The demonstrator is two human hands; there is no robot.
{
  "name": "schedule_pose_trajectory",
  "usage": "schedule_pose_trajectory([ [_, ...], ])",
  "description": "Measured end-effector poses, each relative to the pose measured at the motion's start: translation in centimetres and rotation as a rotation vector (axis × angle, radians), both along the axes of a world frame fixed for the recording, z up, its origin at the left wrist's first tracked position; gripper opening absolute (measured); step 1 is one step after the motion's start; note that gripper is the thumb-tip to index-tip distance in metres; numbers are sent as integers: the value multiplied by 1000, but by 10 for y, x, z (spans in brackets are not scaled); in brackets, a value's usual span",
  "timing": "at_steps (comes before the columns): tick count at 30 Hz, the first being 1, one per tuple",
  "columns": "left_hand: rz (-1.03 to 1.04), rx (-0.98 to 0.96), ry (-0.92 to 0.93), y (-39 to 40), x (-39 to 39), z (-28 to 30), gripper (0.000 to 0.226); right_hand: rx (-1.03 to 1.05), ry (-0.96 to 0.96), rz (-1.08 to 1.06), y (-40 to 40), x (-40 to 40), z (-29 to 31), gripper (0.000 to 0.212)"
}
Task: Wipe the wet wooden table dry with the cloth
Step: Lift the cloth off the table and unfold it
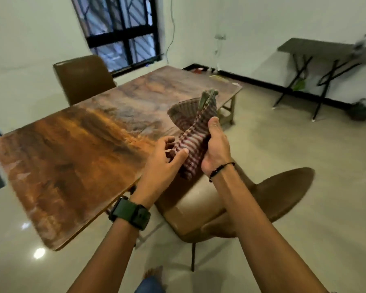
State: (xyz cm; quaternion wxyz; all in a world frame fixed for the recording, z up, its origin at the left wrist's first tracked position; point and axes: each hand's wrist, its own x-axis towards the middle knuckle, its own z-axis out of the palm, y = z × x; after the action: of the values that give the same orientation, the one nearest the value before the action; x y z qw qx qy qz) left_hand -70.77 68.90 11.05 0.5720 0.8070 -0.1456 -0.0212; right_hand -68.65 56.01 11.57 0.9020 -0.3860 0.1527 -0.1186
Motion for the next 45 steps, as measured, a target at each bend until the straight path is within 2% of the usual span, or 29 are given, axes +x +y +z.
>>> schedule_pose_trajectory([
  [3,-142,-112,-16,-58,-9,18,26,158,-39,-45,-53,-35,26,50],
  [5,-241,-193,46,-93,-16,22,21,242,-60,-62,-85,-56,35,53],
  [10,-372,-269,175,-172,-17,10,17,319,-112,-197,-159,-88,36,57],
  [15,-424,-320,548,-244,14,-4,46,279,-69,-239,-228,-90,21,37],
  [18,-559,-516,762,-284,42,-6,46,220,-10,-202,-273,-69,15,39],
  [20,-623,-535,735,-308,67,-4,49,172,35,-176,-306,-49,12,37],
  [25,-569,-530,594,-363,148,-12,51,-228,116,-44,-386,41,-2,52],
  [27,-465,-517,550,-382,172,-21,48,-364,145,56,-404,84,-7,44],
  [29,-309,-517,510,-403,191,-28,35,-512,206,126,-423,119,-13,40],
  [32,-175,-535,436,-431,222,-27,37,-530,355,205,-455,155,-22,63],
  [33,-165,-538,417,-441,232,-27,39,-535,401,242,-467,164,-26,65],
  [35,-175,-499,376,-457,248,-28,42,-617,490,334,-491,181,-31,59],
  [38,-107,-307,284,-479,269,-42,45,-751,547,411,-517,214,-45,44],
  [41,24,-186,259,-499,289,-56,48,-722,582,433,-537,250,-64,36],
  [44,110,-89,217,-521,316,-59,49,-453,561,626,-564,283,-78,9],
  [45,100,-77,213,-527,324,-59,50,-344,544,684,-574,294,-83,10],
])
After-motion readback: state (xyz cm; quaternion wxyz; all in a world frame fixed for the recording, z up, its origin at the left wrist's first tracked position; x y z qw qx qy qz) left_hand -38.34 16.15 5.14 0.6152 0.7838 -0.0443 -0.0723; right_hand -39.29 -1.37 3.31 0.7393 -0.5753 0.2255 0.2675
